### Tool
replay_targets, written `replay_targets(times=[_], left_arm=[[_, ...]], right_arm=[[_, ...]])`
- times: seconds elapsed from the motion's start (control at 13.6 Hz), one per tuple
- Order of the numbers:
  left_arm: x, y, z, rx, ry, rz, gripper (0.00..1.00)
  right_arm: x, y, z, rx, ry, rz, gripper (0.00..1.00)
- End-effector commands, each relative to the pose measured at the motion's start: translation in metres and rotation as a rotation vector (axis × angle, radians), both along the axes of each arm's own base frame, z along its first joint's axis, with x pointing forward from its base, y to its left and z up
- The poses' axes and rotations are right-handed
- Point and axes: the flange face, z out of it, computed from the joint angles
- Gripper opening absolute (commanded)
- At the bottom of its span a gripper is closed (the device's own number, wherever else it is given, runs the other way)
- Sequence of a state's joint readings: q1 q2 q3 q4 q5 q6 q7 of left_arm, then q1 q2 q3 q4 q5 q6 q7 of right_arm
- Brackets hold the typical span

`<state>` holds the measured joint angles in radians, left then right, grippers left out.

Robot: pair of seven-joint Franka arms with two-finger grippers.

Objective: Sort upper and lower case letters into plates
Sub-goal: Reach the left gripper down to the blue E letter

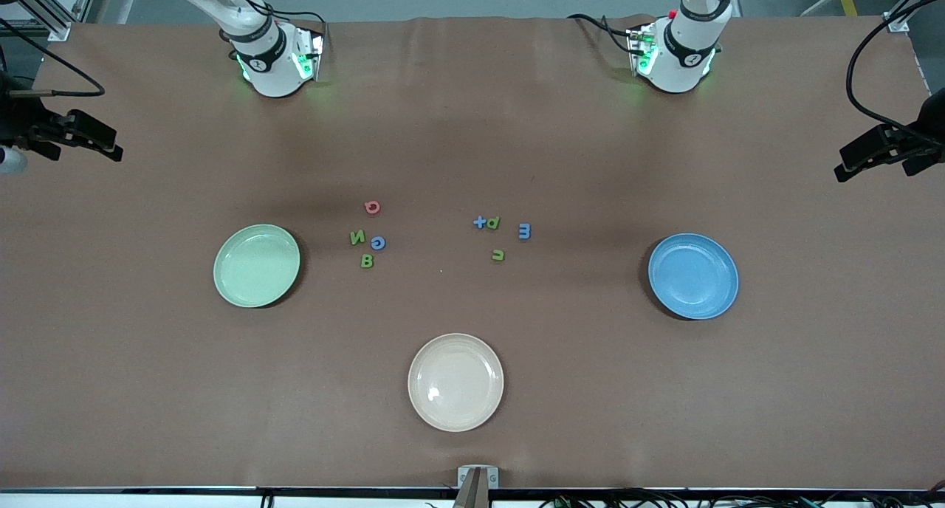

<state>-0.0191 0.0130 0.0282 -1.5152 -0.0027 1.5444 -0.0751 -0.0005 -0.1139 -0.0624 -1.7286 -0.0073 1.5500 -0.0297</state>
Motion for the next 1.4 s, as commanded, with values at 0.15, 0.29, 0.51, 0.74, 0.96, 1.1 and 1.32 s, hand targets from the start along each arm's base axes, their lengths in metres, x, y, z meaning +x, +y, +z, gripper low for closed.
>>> replay_targets(times=[0.15,0.29,0.51,0.74,0.96,1.1,1.32], left_arm=[[-0.001,0.001,0.007,-0.015,-0.018,-0.019,1.0],[0.0,0.002,0.004,-0.015,-0.012,-0.004,1.0],[0.011,-0.015,-0.017,-0.022,0.027,-0.022,1.0],[0.013,-0.06,-0.046,-0.085,0.088,-0.088,1.0],[0.019,-0.129,-0.095,-0.083,0.183,-0.094,1.0],[0.024,-0.183,-0.133,-0.068,0.209,-0.039,1.0],[0.022,-0.249,-0.184,-0.067,0.171,0.052,1.0]], right_arm=[[-0.004,0.007,0.002,0.001,-0.019,0.01,1.0],[-0.003,0.005,0.005,-0.001,-0.025,0.009,1.0],[0.005,0.005,0.01,-0.003,-0.029,0.016,1.0],[0.007,0.006,0.011,-0.004,-0.031,0.021,1.0],[0.009,0.005,0.007,-0.016,-0.025,0.024,1.0],[0.01,0.008,0.007,-0.045,-0.025,0.038,1.0],[0.01,0.008,0.006,-0.043,-0.026,0.036,1.0]])
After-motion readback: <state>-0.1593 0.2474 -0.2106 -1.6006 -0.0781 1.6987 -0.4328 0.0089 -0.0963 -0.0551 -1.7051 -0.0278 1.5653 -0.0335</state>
